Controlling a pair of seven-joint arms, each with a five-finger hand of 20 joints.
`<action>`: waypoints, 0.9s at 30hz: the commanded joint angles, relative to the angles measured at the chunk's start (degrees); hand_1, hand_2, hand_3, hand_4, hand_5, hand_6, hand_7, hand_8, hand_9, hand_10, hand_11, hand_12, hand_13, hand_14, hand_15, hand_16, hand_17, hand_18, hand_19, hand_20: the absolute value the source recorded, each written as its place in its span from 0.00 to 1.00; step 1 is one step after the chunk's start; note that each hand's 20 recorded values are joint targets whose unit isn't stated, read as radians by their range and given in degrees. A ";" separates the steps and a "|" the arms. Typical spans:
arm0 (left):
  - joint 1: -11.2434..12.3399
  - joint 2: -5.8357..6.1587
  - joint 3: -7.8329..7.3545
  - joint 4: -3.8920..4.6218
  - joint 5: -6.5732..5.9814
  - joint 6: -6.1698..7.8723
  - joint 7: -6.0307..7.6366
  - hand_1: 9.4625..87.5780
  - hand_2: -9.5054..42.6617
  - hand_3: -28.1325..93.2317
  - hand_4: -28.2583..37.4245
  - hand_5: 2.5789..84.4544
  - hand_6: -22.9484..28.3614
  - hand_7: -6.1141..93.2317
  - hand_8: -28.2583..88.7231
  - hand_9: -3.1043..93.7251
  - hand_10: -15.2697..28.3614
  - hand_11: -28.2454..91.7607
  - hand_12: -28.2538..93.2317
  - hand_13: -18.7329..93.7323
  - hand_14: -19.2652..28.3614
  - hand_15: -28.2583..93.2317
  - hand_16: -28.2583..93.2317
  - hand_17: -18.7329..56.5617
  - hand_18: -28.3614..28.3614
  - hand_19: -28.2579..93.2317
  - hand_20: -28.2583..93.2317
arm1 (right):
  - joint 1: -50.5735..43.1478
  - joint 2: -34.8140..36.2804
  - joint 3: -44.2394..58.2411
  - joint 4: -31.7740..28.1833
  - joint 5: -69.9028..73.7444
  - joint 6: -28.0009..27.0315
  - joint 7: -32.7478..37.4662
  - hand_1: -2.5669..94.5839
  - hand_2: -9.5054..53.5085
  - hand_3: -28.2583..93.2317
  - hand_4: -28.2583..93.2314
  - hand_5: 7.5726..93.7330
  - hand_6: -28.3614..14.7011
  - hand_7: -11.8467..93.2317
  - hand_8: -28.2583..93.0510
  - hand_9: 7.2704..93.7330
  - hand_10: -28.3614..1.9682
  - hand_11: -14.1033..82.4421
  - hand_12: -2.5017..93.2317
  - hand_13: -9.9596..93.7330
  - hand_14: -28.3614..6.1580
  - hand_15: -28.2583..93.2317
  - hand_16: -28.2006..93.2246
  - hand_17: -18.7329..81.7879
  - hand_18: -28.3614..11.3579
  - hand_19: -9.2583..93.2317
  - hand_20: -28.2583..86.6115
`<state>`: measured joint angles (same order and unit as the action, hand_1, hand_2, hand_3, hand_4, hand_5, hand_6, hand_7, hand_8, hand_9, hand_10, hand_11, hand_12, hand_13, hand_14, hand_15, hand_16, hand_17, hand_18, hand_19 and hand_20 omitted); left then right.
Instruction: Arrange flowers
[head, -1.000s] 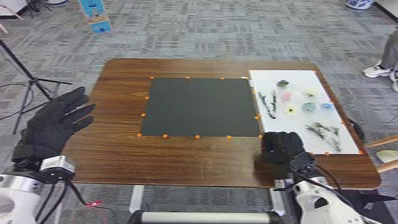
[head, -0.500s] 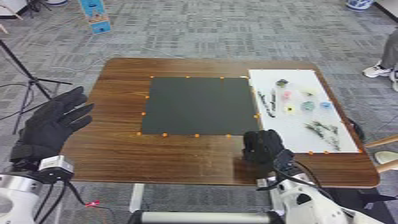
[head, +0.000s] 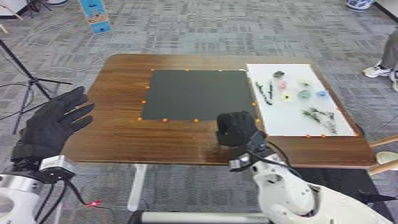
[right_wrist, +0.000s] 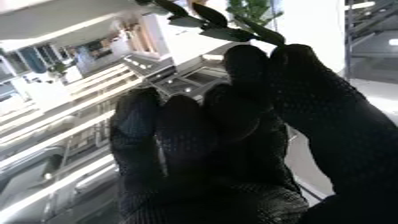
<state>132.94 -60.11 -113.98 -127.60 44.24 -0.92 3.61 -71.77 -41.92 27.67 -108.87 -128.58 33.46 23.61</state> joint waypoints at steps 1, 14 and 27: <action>0.68 -0.29 -0.52 -0.14 -0.31 -0.11 -0.08 0.18 0.09 0.82 0.00 0.30 0.50 0.29 0.14 0.28 0.59 0.43 0.35 0.36 0.67 0.45 0.24 0.09 0.88 0.57 0.30 | 3.19 1.36 5.55 1.52 -1.44 -2.29 1.85 0.44 0.00 0.93 0.17 0.66 0.66 0.67 0.48 0.76 0.60 0.76 0.76 0.73 0.50 0.91 0.62 0.50 0.17 0.90 0.69; 0.20 -0.26 -0.28 -0.16 -0.33 -0.18 -0.13 0.18 0.10 0.82 0.00 0.30 0.50 0.29 0.14 0.28 0.60 0.43 0.35 0.36 0.67 0.45 0.24 0.09 0.88 0.57 0.29 | 2.76 1.57 6.23 1.29 0.30 -4.13 0.23 0.44 0.00 0.93 0.17 0.66 0.66 0.67 0.48 0.75 0.59 0.76 0.76 0.73 0.50 0.91 0.62 0.50 0.18 0.90 0.69; 0.78 -0.28 -0.32 -0.27 -0.34 0.00 0.08 0.18 0.09 0.82 0.00 0.30 0.50 0.28 0.14 0.28 0.60 0.43 0.35 0.36 0.67 0.45 0.24 0.09 0.88 0.57 0.29 | 6.01 6.40 5.97 -3.17 5.53 -5.56 -2.17 0.44 0.00 0.93 0.17 0.66 0.66 0.67 0.48 0.75 0.59 0.76 0.76 0.73 0.50 0.91 0.61 0.50 0.18 0.90 0.69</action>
<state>133.04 -60.15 -114.15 -127.61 44.22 -0.92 3.59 -70.99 -38.91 27.87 -111.11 -124.16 27.42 22.59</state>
